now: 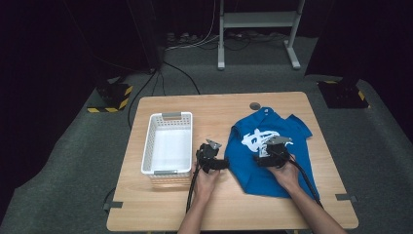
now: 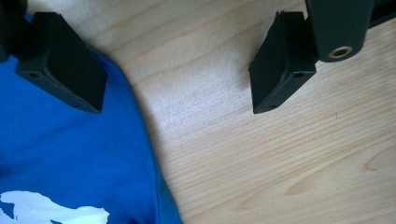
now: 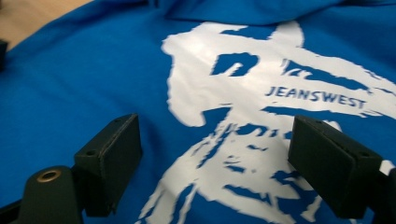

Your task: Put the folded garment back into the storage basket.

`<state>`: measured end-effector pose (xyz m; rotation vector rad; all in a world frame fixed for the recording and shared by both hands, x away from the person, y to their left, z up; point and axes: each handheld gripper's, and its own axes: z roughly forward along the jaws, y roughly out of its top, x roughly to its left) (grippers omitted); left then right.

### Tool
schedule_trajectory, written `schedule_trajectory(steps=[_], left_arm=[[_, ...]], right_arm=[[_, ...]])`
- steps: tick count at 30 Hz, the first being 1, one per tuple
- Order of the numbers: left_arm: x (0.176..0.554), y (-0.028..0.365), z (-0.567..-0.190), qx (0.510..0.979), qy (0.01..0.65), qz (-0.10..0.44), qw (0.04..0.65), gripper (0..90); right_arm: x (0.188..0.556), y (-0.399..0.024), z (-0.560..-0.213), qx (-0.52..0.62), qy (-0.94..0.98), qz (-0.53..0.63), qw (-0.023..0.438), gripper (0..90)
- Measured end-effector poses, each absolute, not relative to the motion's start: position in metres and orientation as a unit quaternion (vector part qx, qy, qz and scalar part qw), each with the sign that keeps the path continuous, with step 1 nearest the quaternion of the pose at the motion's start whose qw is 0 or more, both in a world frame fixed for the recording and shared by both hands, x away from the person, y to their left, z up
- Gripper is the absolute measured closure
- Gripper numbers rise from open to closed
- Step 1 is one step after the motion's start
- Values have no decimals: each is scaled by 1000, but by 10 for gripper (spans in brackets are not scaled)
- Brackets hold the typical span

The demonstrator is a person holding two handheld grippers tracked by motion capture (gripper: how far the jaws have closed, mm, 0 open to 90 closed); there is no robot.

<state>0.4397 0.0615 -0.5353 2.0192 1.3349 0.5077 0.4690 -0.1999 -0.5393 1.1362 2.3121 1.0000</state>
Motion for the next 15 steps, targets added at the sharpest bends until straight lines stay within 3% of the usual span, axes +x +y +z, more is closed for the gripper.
schedule_trajectory(steps=[7, 15], left_arm=[[435, 53, -534, 770, 504, 154, 360, 174], [433, 53, -535, 785, 491, 192, 325, 182]], right_arm=[[457, -195, -530, 379, 828, 365, 192, 193], [462, -198, -539, 391, 828, 359, 181, 185]])
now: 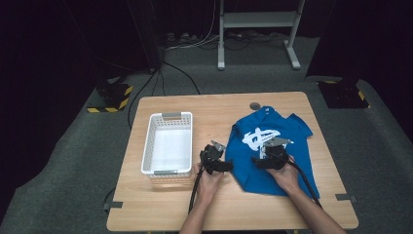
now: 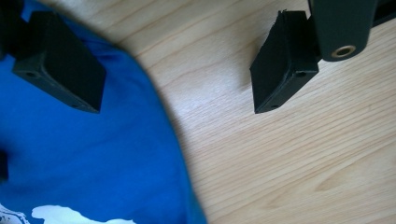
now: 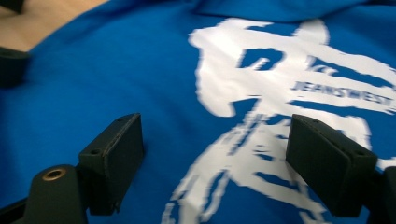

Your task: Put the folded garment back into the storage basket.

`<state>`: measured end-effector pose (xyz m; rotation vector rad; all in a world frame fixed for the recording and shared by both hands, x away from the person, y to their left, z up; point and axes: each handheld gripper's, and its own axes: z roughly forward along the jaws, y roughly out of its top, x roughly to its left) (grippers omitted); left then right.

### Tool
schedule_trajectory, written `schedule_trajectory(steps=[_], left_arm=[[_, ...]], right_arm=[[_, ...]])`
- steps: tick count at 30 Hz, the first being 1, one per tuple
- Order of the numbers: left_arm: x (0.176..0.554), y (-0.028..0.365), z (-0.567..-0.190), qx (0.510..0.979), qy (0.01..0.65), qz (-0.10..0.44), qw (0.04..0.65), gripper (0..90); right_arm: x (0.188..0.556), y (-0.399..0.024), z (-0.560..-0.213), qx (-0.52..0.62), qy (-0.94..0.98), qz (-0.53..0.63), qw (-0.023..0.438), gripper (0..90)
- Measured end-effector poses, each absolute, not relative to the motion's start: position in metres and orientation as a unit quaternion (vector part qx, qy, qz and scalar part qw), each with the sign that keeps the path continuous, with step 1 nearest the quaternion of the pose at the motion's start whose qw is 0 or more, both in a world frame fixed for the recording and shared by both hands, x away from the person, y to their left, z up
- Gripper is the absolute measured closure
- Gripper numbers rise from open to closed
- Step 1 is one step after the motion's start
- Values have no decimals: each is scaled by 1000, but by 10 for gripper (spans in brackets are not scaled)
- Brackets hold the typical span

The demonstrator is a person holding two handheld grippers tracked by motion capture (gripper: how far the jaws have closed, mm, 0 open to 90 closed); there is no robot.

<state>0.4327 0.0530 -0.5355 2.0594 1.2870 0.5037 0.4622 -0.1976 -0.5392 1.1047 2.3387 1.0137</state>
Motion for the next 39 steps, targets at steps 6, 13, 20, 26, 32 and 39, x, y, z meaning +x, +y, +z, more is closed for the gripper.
schedule_trajectory(steps=[6, 13, 20, 26, 32, 39], left_arm=[[433, 60, -535, 778, 499, 180, 336, 175], [432, 61, -535, 774, 500, 172, 347, 172], [433, 56, -532, 770, 495, 169, 364, 172], [431, 47, -528, 776, 479, 172, 373, 175], [432, 36, -530, 784, 465, 167, 376, 178], [434, 31, -531, 786, 462, 166, 375, 177]], right_arm=[[477, -210, -537, 423, 815, 344, 195, 182], [463, -200, -538, 388, 831, 355, 180, 180], [454, -194, -540, 375, 835, 364, 171, 182], [447, -186, -538, 348, 848, 364, 163, 183], [460, -209, -536, 404, 823, 353, 188, 189], [457, -205, -539, 396, 826, 360, 180, 186]])
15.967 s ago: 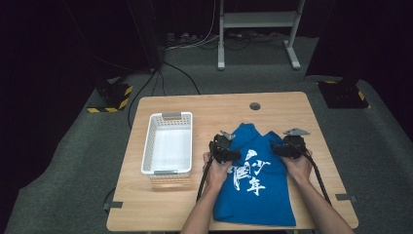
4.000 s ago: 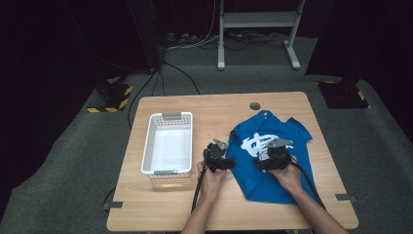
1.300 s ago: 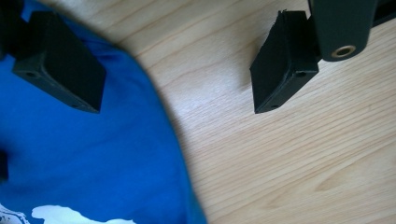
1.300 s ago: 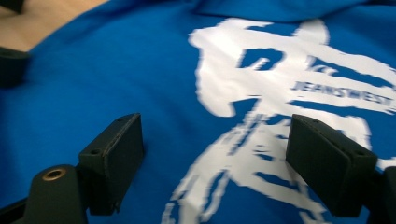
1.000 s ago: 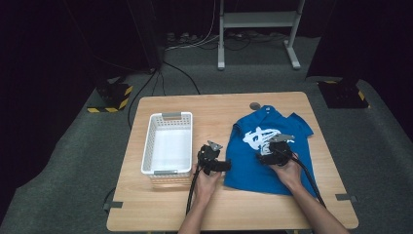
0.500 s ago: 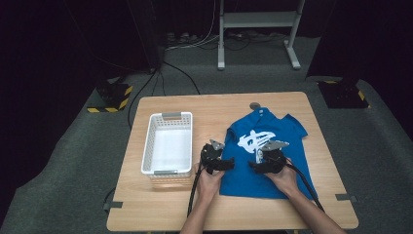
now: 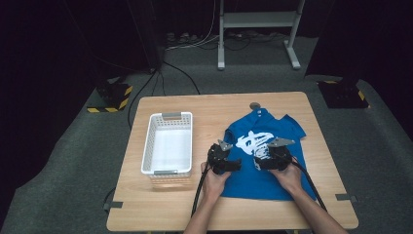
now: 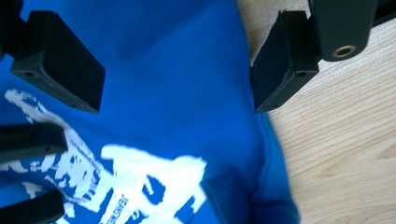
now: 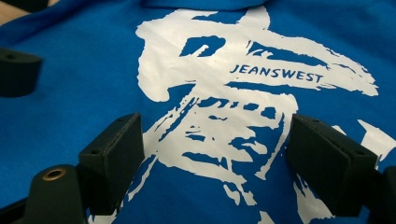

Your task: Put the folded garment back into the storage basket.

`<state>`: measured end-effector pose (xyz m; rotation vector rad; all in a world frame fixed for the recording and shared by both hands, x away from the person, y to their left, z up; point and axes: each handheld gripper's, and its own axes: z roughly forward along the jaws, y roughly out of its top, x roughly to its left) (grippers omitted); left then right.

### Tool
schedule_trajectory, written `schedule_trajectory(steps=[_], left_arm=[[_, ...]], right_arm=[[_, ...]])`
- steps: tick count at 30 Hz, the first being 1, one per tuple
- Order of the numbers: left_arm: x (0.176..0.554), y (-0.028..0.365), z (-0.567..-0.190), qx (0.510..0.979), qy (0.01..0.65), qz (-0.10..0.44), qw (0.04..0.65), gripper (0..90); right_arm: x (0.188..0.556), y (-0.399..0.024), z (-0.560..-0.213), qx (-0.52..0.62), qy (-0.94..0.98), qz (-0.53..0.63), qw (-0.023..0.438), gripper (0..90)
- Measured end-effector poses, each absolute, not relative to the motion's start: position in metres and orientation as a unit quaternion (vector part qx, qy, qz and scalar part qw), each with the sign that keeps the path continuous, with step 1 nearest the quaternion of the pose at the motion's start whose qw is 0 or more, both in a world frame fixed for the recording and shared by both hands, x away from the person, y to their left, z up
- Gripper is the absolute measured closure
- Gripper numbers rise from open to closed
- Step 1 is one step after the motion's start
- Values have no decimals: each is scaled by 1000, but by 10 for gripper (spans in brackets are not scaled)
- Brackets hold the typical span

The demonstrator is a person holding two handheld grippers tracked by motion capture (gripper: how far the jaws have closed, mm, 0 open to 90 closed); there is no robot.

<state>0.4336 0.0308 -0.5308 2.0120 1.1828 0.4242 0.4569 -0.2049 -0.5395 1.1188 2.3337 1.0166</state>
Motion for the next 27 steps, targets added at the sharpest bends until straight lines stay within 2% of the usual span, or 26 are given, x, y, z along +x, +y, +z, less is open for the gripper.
schedule_trajectory(steps=[6, 11, 13, 18, 22, 27], left_arm=[[433, 29, -530, 788, 460, 165, 374, 178], [434, 26, -534, 792, 459, 164, 368, 179], [436, 25, -536, 793, 461, 163, 363, 180], [432, 24, -537, 802, 453, 182, 344, 184], [431, 29, -536, 794, 462, 171, 356, 186], [435, 23, -535, 794, 461, 174, 356, 185]], right_arm=[[450, -193, -538, 378, 837, 358, 171, 168], [460, -210, -536, 404, 824, 346, 196, 175], [463, -218, -539, 415, 818, 353, 184, 175], [459, -214, -539, 410, 819, 354, 187, 169], [449, -209, -539, 398, 825, 358, 182, 173], [457, -215, -536, 414, 813, 360, 195, 179]])
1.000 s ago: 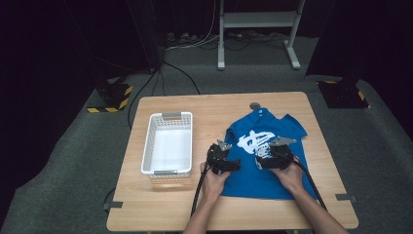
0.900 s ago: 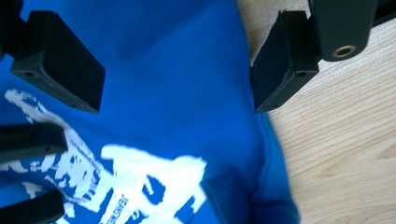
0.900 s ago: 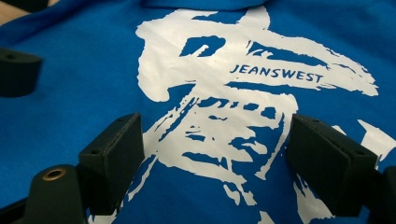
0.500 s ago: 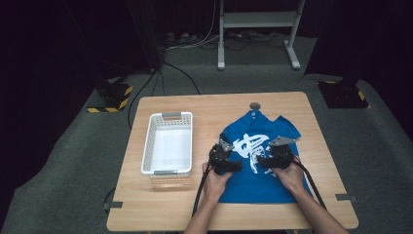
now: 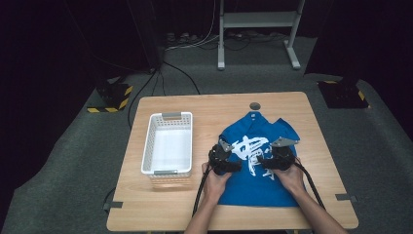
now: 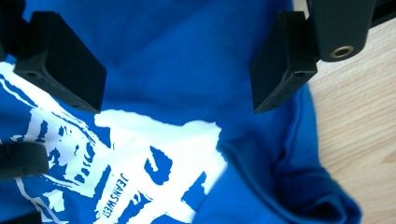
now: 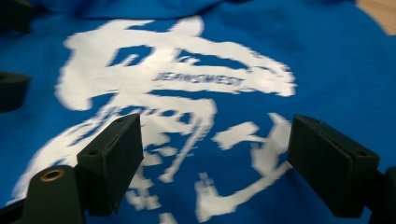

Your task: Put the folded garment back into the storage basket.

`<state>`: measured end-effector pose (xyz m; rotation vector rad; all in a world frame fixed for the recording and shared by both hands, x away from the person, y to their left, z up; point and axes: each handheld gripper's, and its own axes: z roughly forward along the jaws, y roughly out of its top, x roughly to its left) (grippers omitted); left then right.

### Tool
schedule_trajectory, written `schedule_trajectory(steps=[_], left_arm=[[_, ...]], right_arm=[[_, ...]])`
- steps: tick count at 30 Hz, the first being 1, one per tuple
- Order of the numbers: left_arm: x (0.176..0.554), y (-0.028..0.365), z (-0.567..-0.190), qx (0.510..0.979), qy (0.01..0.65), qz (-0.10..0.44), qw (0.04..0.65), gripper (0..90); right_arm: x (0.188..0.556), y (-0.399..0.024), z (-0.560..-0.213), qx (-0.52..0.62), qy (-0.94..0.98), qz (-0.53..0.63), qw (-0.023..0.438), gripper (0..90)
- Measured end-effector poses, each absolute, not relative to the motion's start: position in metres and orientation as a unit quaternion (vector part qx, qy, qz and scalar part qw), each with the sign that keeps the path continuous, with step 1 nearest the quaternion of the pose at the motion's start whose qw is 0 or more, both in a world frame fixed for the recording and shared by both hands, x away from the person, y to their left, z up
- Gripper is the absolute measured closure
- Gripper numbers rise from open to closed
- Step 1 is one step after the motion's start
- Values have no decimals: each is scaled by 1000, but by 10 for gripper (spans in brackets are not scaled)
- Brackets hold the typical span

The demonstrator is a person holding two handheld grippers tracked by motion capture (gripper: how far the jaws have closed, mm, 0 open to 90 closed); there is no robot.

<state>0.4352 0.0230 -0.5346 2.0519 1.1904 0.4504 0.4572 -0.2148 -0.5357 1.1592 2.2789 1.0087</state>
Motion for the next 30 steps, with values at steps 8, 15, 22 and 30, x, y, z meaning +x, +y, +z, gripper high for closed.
schedule_trajectory(steps=[8, 15, 22, 30], left_arm=[[432, 25, -537, 800, 455, 191, 341, 188], [427, 28, -535, 792, 459, 179, 360, 186], [440, 16, -530, 796, 457, 176, 356, 186], [427, 23, -538, 801, 451, 187, 347, 196]], right_arm=[[463, -223, -539, 418, 815, 353, 191, 167], [452, -218, -537, 396, 825, 357, 189, 172], [469, -231, -538, 429, 811, 343, 200, 168], [460, -231, -539, 411, 819, 355, 186, 163]])
